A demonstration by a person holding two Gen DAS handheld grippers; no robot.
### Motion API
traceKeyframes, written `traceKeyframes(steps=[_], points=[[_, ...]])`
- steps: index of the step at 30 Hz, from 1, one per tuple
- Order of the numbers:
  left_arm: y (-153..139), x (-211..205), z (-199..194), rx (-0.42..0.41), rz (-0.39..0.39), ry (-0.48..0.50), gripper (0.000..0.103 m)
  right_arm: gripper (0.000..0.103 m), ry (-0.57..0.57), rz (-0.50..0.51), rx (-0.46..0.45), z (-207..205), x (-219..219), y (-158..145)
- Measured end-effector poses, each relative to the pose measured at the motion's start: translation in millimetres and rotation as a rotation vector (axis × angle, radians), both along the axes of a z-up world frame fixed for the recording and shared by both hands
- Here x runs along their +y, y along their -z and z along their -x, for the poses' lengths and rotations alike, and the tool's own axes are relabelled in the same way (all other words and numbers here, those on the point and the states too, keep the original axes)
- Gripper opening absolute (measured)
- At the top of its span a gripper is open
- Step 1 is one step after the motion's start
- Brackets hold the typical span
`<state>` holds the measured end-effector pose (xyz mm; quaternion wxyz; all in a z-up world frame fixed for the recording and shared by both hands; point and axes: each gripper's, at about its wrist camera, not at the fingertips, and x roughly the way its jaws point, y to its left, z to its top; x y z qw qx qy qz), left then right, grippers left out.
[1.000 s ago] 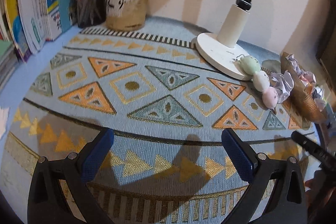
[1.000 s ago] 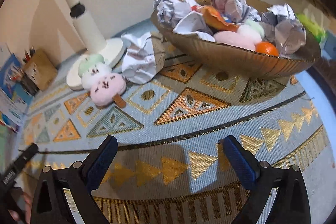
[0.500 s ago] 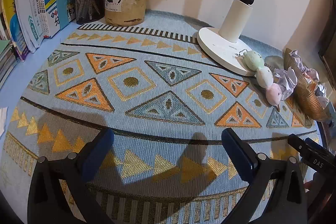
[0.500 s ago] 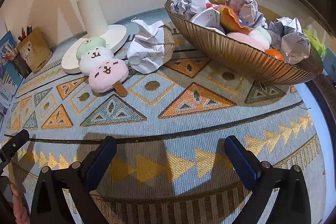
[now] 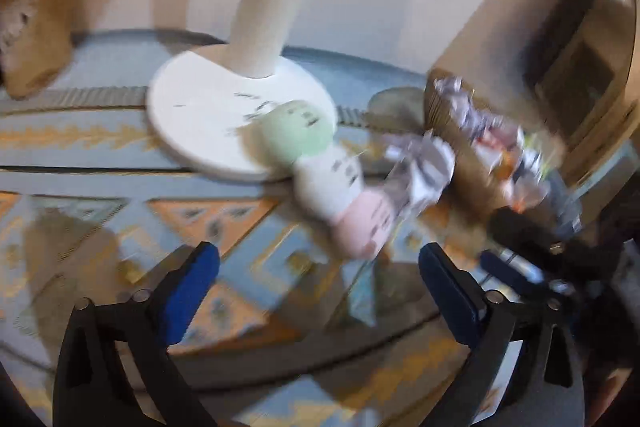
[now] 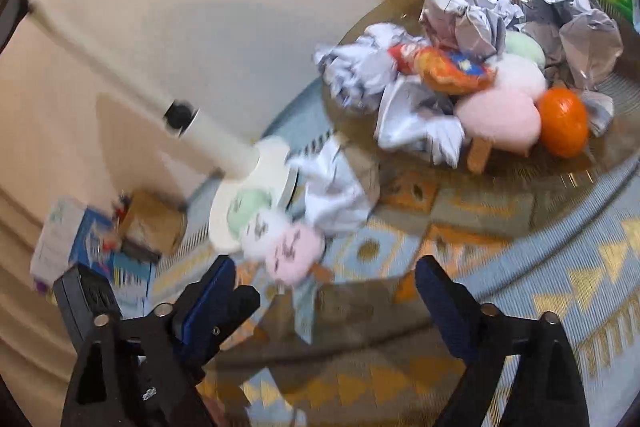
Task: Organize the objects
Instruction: 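Grasp the grid-lined white paper with the right gripper while the left grasps the stacked plush toy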
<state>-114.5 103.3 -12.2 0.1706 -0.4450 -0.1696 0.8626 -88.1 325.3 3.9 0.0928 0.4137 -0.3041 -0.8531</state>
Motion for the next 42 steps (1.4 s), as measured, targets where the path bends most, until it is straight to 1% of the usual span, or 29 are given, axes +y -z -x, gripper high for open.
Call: traceKeyframes(steps=[1, 3, 5, 6, 7, 9, 10, 11, 12, 13, 14, 16, 18, 19, 20, 21, 23, 24, 26, 27, 30, 32, 34, 35, 37, 39, 40, 41, 42], points=[[0, 1, 6, -0.002, -0.027, -0.006, 0.097, 0.085, 0.004, 0.02, -0.005, 7, 1, 1], [1, 5, 15, -0.002, -0.03, -0.017, 0.096, 0.084, 0.013, 0.057, -0.001, 22, -4, 7], [4, 10, 21, -0.001, -0.032, -0.021, 0.091, 0.084, 0.039, 0.002, 0.015, 34, -9, 8], [6, 14, 24, -0.007, -0.028, -0.022, 0.09, 0.084, 0.041, -0.015, 0.015, 40, -11, 9], [8, 17, 25, -0.015, -0.021, -0.022, 0.089, 0.081, 0.041, -0.017, 0.013, 44, -12, 12], [9, 26, 25, 0.014, 0.037, -0.034, 0.086, 0.075, 0.037, 0.012, 0.001, 51, -12, 19], [10, 31, 27, 0.02, 0.075, -0.031, 0.084, 0.069, 0.036, 0.032, -0.004, 54, -12, 24], [8, 34, 28, 0.03, 0.113, -0.03, 0.074, 0.056, 0.033, 0.03, -0.006, 56, -12, 27], [8, 35, 29, 0.03, 0.119, -0.026, 0.07, 0.049, 0.025, 0.021, -0.008, 58, -14, 31], [8, 34, 31, 0.031, 0.108, -0.011, 0.054, 0.049, 0.023, 0.038, -0.009, 60, -15, 34], [9, 33, 31, 0.029, 0.092, -0.001, 0.053, 0.048, 0.02, 0.063, 0.01, 59, -12, 32], [8, 30, 31, 0.025, 0.075, 0.0, 0.05, 0.048, 0.0, 0.069, 0.047, 57, -15, 29], [6, 24, 27, 0.019, 0.065, 0.019, 0.046, 0.048, -0.024, 0.054, 0.073, 50, -19, 23], [3, 19, 22, 0.025, 0.055, 0.033, 0.04, 0.048, -0.023, 0.022, 0.078, 45, -22, 19], [-2, 11, 15, 0.032, 0.036, 0.06, 0.03, 0.048, -0.017, -0.017, 0.081, 37, -26, 13], [-6, 5, 8, 0.032, 0.016, 0.09, 0.028, 0.048, -0.024, -0.026, 0.083, 31, -29, 9], [-15, -10, -9, 0.026, -0.023, 0.145, 0.028, 0.048, -0.069, -0.012, 0.104, 18, -36, -2], [-22, -19, -19, 0.035, -0.012, 0.163, 0.028, 0.048, -0.085, -0.023, 0.122, 7, -41, -8], [-29, -30, -36, 0.065, 0.033, 0.163, 0.028, 0.048, -0.112, -0.063, 0.151, -16, -50, -17], [-31, -37, -45, 0.068, 0.037, 0.171, 0.028, 0.048, -0.128, -0.073, 0.159, -26, -53, -20], [-39, -56, -71, 0.086, 0.012, 0.194, 0.028, 0.048, -0.16, -0.113, 0.162, -54, -49, -24], [-43, -64, -86, 0.075, 0.01, 0.27, 0.028, 0.049, -0.194, -0.145, 0.136, -70, -40, -21], [-37, -68, -90, 0.027, 0.008, 0.376, 0.028, 0.049, -0.237, -0.162, 0.121, -79, -43, -13], [-34, -67, -91, 0.005, 0.026, 0.414, 0.028, 0.049, -0.259, -0.17, 0.115, -85, -41, -8], [-27, -63, -88, -0.011, 0.079, 0.405, 0.028, 0.049, -0.271, -0.184, 0.102, -88, -41, 2], [-22, -60, -80, -0.013, 0.075, 0.374, 0.031, 0.049, -0.256, -0.206, 0.098, -88, -44, 11], [-20, -59, -76, -0.014, 0.073, 0.351, 0.042, 0.049, -0.25, -0.226, 0.084, -88, -45, 14], [-17, -59, -72, -0.017, 0.079, 0.312, 0.049, 0.051, -0.249, -0.239, 0.074, -87, -46, 15], [-13, -57, -67, -0.028, 0.094, 0.268, 0.05, 0.053, -0.246, -0.229, 0.079, -87, -44, 15]])
